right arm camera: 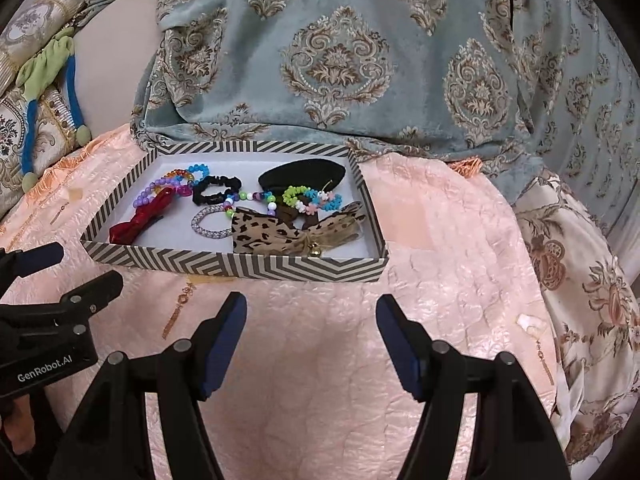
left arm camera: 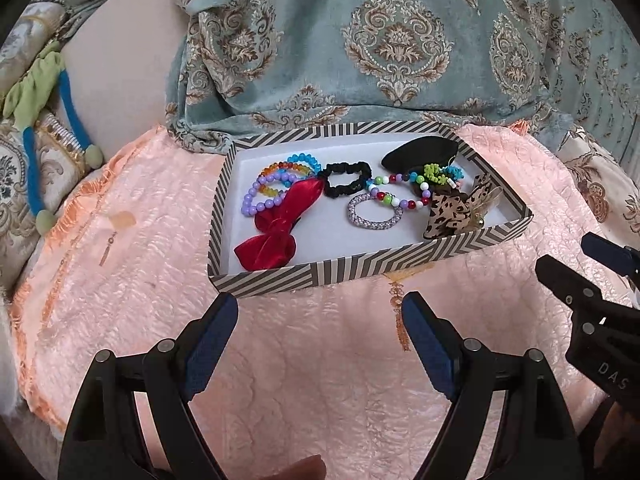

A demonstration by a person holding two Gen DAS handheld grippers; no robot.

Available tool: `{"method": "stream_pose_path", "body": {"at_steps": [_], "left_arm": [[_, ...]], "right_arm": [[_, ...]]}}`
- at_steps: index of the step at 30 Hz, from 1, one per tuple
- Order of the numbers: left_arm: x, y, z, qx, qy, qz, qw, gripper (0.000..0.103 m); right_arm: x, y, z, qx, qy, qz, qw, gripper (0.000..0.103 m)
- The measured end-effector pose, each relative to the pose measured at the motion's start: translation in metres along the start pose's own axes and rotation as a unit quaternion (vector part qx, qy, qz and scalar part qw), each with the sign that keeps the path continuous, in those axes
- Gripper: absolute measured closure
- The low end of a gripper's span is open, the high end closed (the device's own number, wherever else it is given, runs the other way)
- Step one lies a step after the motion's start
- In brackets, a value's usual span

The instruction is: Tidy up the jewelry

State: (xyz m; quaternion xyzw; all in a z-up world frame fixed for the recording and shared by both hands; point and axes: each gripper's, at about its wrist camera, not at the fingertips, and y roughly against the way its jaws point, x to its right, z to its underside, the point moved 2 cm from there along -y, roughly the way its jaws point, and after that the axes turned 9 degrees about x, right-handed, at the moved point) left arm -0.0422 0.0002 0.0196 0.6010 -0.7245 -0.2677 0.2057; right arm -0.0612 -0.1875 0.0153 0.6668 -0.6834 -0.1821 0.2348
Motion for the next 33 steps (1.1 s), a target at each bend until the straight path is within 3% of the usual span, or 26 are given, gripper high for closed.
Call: {"method": "stream_pose_path", "body": {"at_steps": [33], "left_arm": [[0.0051,0.0037,0.0003,0.01,-0.006,0.0,0.9999,0.033]], "right_arm": [[0.0014,0.0053,-0.0019,0.009,0.001,0.003,1.0,0.033]]}}
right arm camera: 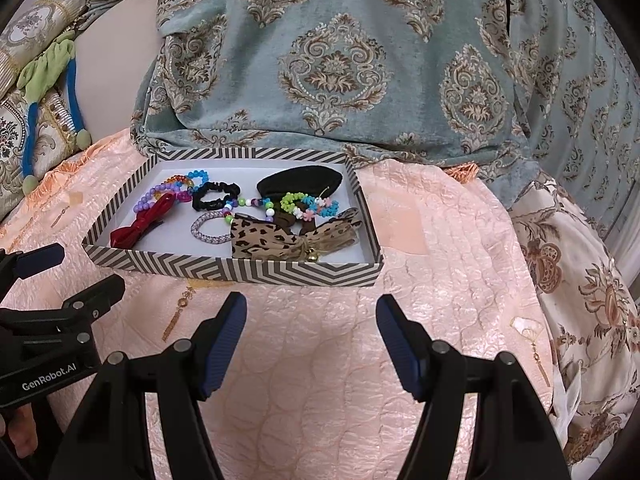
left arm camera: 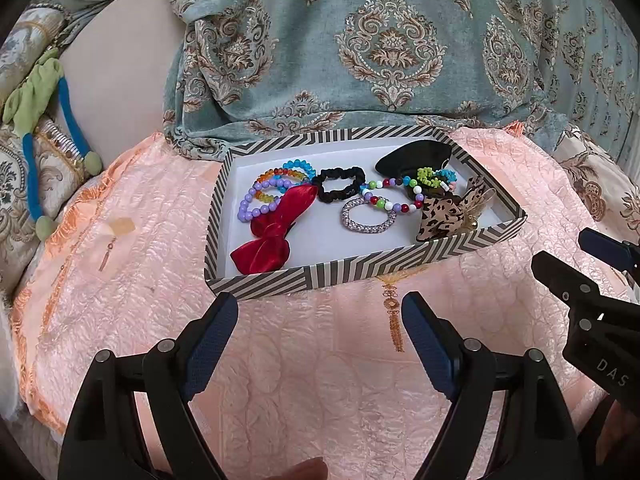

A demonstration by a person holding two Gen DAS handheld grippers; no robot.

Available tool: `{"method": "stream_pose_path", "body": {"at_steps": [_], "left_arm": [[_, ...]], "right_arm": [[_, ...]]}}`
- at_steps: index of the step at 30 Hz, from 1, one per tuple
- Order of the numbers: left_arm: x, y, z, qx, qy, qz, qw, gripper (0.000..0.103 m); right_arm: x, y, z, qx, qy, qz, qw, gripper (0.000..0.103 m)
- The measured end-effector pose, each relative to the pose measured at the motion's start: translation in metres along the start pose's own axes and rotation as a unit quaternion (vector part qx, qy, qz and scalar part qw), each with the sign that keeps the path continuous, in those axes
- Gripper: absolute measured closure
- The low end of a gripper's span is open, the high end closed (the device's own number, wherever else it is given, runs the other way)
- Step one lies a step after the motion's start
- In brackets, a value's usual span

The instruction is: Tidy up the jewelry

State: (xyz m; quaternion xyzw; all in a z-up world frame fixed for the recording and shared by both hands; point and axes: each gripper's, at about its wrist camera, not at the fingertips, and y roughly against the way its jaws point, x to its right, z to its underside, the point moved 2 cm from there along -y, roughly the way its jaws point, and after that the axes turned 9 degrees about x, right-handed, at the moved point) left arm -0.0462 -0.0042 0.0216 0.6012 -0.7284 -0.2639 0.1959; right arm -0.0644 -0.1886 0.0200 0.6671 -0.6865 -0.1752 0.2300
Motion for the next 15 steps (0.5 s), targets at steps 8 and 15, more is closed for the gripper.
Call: {"method": "stream_pose_path", "body": {"at_steps": [8,15], "left_arm": [[0.0,0.0002,0.0001,0.0,0.0,0.0,1.0,0.033],[0.0,0.0006,-0.0002,0.001,0.0,0.0,1.0,0.033]], "right_arm": [[0.0003,-0.0001,-0.0002,0.002,-0.001,0.001,1.0,0.033],[-0.0012,0.0006,-0.0002,0.003,0.001,0.001,1.0,0.033]]}}
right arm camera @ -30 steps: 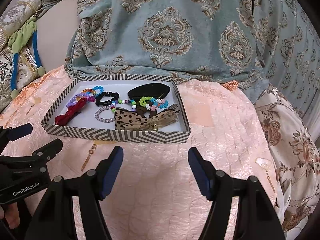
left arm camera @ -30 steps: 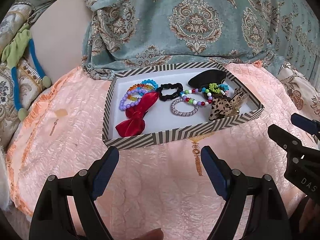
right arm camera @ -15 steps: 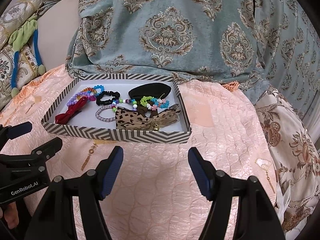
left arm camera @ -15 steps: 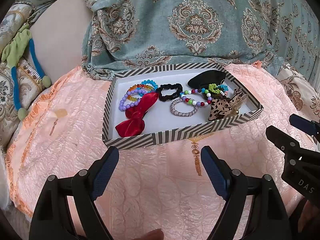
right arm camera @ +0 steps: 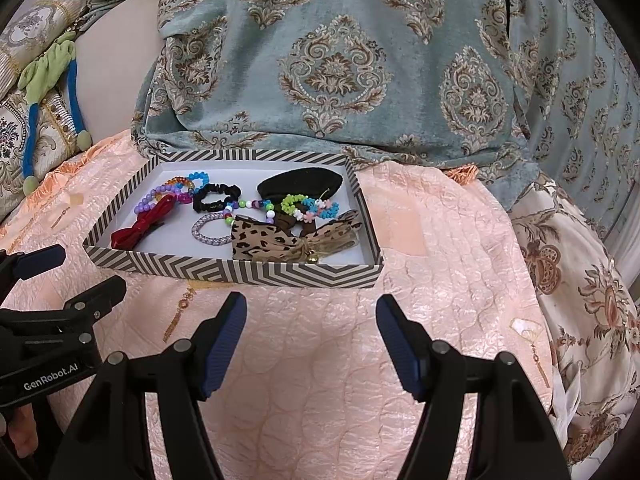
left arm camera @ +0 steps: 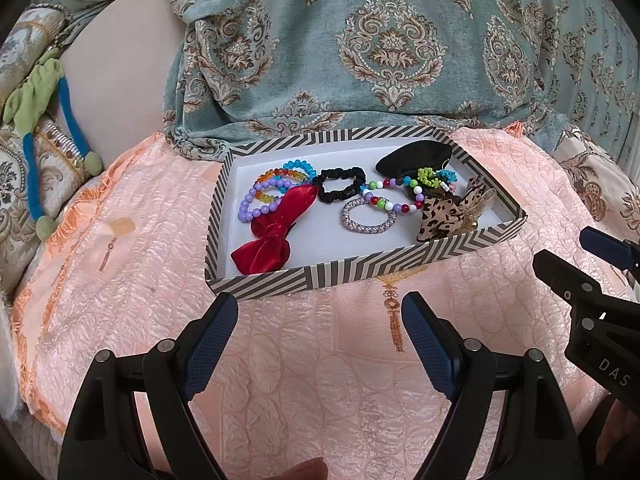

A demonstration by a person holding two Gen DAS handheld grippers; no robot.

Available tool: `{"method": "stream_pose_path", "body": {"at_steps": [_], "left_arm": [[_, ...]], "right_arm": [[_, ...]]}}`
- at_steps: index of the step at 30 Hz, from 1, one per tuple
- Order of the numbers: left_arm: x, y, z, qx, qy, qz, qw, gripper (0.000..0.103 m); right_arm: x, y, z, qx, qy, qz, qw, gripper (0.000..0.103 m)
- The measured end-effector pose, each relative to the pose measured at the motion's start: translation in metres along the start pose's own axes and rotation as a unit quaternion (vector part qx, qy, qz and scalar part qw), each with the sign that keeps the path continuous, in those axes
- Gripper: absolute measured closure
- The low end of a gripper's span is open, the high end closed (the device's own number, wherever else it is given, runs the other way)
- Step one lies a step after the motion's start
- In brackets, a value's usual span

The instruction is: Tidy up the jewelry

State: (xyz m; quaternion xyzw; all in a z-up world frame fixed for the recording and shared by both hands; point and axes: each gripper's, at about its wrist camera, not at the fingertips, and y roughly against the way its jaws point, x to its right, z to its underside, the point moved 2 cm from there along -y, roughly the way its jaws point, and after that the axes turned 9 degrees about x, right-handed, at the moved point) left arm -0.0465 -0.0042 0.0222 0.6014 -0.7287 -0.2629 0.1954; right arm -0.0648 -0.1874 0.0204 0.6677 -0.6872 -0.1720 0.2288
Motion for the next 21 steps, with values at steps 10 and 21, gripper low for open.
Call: {"method": "stream_pose_path", "body": {"at_steps": [10,21], "left_arm": [[0.0,0.0006,-0.0001,0.001,0.001,0.0,1.0,0.033],[-0.0002,0.0003,-0.0001,0.0,0.001,0.0,1.0,0.033]], "right_arm": [[-0.0008,0.0001,0.0003,0.0,0.0,-0.001,1.0,0.033],[-0.0026,0.0015,-0.0003,0.0,0.002,-0.003,1.0,0.033]]}}
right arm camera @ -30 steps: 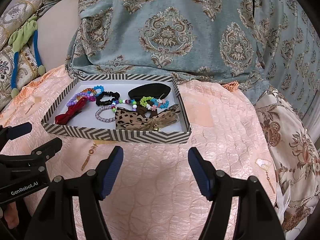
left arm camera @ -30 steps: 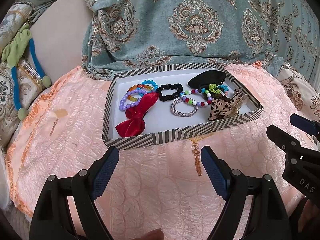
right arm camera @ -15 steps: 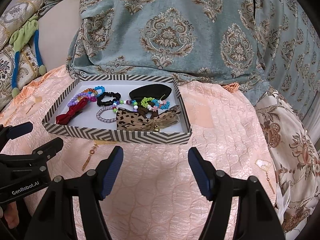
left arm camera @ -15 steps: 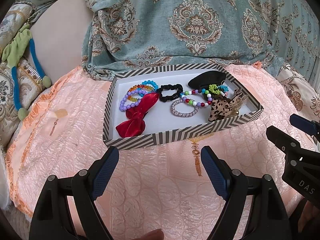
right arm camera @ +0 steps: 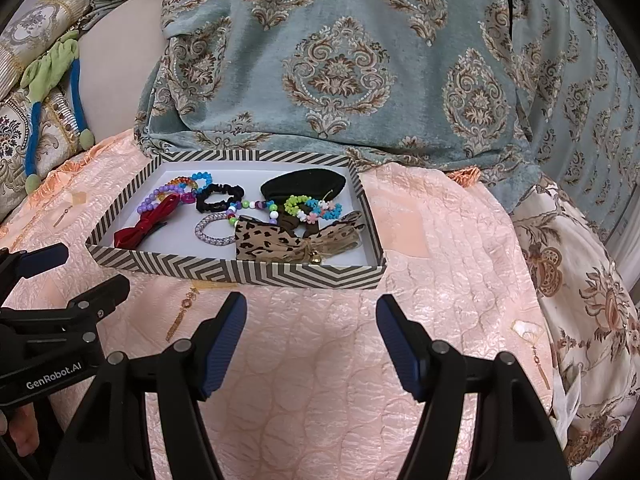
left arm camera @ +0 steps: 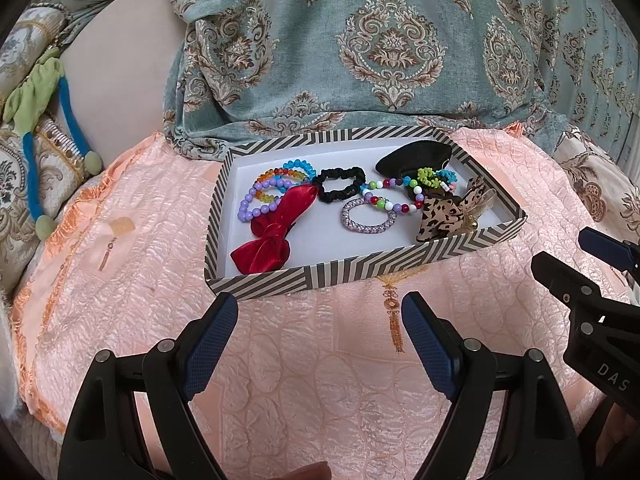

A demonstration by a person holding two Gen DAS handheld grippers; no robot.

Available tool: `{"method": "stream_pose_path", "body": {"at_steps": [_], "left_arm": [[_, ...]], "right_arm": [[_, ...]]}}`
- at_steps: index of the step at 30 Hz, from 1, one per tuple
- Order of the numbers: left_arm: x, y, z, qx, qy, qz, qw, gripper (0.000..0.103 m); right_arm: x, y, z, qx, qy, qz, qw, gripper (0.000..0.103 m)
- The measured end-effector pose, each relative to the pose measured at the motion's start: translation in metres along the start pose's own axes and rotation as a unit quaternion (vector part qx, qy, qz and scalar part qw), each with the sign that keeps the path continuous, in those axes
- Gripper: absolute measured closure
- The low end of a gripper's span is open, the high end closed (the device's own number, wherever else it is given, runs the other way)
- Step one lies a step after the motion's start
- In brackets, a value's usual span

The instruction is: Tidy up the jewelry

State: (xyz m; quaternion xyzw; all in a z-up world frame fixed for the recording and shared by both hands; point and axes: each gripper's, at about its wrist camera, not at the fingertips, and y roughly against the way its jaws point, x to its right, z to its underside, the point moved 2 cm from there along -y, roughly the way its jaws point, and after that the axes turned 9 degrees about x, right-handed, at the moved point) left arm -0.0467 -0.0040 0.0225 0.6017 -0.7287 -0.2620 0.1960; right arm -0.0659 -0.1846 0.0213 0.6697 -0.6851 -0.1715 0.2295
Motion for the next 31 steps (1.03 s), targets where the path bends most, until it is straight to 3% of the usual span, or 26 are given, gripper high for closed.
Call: {"method": "stream_pose_path", "body": {"at_steps": [26,31], "left_arm": [[0.0009,-0.0012,0.0025,-0.005,0.008,0.009,0.9999,0.033],[-0.0004,0.0037,0.0012,0.009,0.01,0.008,0.9999,0.034]], "right_arm": [[-0.0011,0.0002,0.0,0.0,0.005,-0.002,1.0,0.033],[-0.0007,-0.0001,-0.0004,0.002,0.004,-0.002,1.0,0.033]]}}
